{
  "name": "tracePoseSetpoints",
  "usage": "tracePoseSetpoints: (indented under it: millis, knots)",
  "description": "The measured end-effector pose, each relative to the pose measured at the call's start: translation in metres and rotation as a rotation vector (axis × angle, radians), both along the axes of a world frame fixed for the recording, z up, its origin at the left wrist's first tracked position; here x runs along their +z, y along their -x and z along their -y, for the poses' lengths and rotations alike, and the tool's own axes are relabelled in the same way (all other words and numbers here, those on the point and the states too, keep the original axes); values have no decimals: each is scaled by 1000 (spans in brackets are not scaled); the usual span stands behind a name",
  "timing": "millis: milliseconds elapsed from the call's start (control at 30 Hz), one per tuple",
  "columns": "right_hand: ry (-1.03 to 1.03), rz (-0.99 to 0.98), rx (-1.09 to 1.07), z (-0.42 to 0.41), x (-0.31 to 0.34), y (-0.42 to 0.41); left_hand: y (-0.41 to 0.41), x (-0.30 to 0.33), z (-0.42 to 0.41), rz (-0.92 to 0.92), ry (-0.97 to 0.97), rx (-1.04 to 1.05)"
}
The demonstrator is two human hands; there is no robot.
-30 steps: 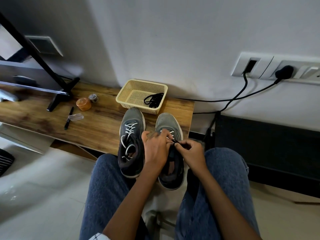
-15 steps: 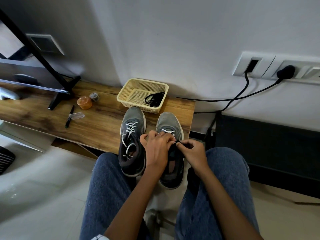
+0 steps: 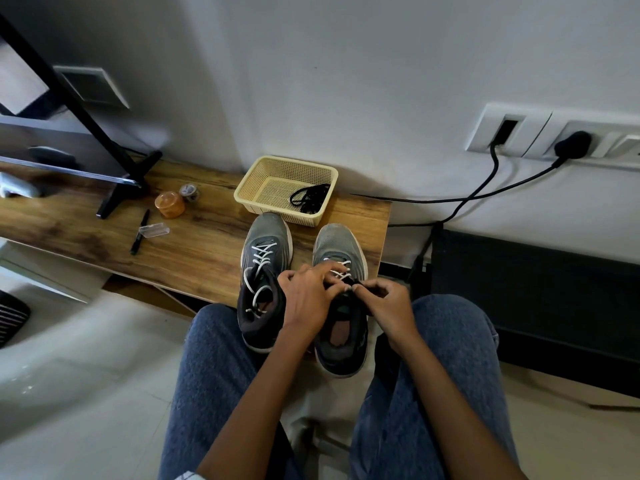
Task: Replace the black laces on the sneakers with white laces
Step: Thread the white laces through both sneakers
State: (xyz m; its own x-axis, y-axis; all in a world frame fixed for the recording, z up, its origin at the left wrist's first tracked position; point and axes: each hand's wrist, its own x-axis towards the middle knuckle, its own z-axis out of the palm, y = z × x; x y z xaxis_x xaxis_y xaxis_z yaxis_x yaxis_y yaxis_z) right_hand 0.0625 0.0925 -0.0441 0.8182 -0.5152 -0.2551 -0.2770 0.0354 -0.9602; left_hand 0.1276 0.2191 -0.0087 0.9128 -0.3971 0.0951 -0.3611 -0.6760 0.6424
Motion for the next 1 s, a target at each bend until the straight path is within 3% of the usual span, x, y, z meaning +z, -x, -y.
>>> tracePoseSetpoints:
  millis: [400, 667, 933, 1000]
  knots:
    - [-87, 12, 25, 0, 5, 3, -10, -13, 4, -27, 16, 33]
    - [503, 137, 189, -7, 2, 0, -17, -7, -4, -194, 81, -58]
    - [556, 104, 159, -7, 3, -2, -21, -10, -7, -458, 235, -139]
    - [537, 101, 128, -7, 3, -1, -19, -7, -7, -452, 224, -141]
